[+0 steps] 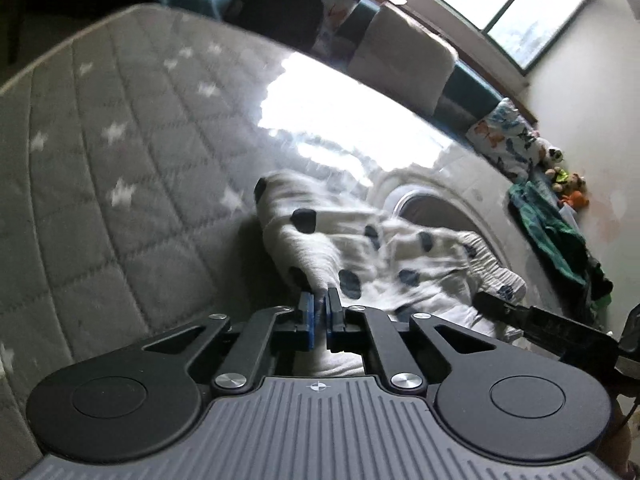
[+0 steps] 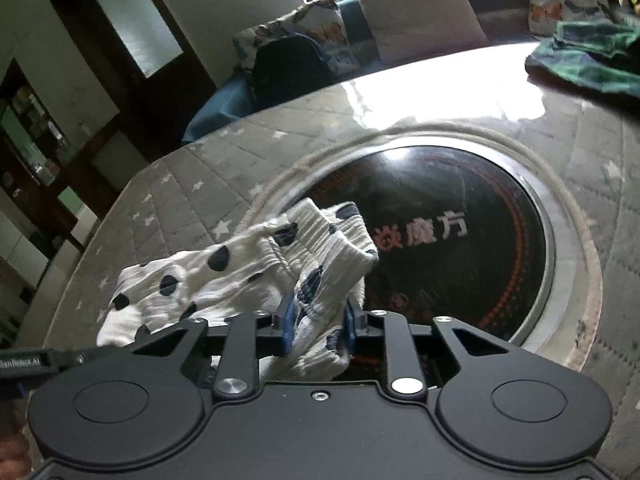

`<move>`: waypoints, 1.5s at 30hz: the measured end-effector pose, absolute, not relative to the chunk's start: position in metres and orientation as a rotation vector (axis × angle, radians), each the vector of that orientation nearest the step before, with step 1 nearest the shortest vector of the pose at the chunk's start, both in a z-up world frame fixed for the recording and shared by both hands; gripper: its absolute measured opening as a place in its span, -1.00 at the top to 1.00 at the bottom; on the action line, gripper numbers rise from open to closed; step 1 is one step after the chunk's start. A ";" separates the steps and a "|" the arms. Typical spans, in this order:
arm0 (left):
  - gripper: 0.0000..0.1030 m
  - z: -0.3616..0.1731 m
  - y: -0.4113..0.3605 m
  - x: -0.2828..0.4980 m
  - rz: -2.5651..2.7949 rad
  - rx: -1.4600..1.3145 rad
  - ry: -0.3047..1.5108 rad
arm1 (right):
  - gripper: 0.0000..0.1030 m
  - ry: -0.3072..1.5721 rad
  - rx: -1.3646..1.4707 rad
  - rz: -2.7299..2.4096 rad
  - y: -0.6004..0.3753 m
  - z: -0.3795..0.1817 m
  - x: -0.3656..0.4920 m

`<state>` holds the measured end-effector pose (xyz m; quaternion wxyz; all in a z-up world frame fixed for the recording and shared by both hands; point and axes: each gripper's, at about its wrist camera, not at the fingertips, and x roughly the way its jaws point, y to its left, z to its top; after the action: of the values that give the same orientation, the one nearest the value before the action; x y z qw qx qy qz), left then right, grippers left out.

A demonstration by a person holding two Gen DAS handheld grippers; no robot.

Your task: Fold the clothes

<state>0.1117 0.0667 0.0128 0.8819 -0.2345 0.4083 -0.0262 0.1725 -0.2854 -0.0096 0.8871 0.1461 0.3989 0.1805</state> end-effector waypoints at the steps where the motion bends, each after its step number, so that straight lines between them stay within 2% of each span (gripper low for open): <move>1: 0.90 0.016 0.067 0.113 -0.059 -0.485 0.844 | 0.55 0.823 0.303 0.377 -0.285 -0.007 0.172; 13: 0.90 0.061 0.072 0.129 -0.098 -0.454 0.744 | 0.57 0.738 0.255 0.399 -0.269 0.030 0.182; 25: 0.90 0.098 0.078 0.235 -0.055 -0.369 0.663 | 0.58 0.668 0.179 0.397 -0.224 0.058 0.283; 31: 0.90 0.090 0.080 0.293 0.008 -0.338 0.620 | 0.58 0.655 0.195 0.367 -0.206 0.038 0.344; 36: 0.90 0.051 0.077 0.316 0.043 -0.307 0.700 | 0.56 0.740 0.170 0.337 -0.197 -0.008 0.368; 38: 0.89 0.034 0.082 0.317 0.064 -0.287 0.729 | 0.49 0.753 0.143 0.318 -0.193 -0.019 0.366; 43: 0.85 0.010 0.095 0.319 0.081 -0.309 0.788 | 0.01 0.759 0.116 0.308 -0.194 -0.020 0.359; 45: 0.78 0.010 0.097 0.318 0.085 -0.289 0.787 | -0.05 0.749 0.084 0.295 -0.191 -0.013 0.354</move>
<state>0.3177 0.0969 0.0103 0.9125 -0.1404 0.3820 0.0412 0.3540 -0.1914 -0.0127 0.9192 0.0410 0.3643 0.1437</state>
